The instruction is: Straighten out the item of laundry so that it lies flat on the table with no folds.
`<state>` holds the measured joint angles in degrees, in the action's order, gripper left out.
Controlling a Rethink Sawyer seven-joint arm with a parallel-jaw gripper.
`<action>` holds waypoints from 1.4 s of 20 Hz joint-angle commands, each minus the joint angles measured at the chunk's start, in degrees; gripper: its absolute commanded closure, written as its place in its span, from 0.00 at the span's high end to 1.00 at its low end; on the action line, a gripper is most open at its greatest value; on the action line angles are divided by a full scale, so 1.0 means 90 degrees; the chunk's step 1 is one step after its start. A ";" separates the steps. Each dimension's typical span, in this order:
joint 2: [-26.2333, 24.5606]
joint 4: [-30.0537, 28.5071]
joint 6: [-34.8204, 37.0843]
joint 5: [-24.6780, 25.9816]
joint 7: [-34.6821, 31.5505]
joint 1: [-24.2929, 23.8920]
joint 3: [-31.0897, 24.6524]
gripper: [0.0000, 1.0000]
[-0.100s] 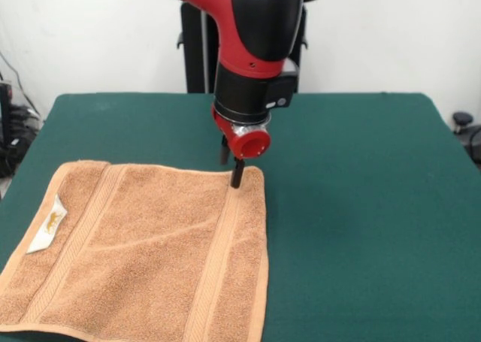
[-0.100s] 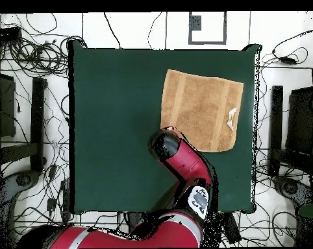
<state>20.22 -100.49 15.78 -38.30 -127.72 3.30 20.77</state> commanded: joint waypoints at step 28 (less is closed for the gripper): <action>-0.0207 0.0353 0.0531 -0.0906 -0.2099 0.0557 -0.0642 1.00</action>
<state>20.19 -99.59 15.78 -43.28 -130.62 7.58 20.67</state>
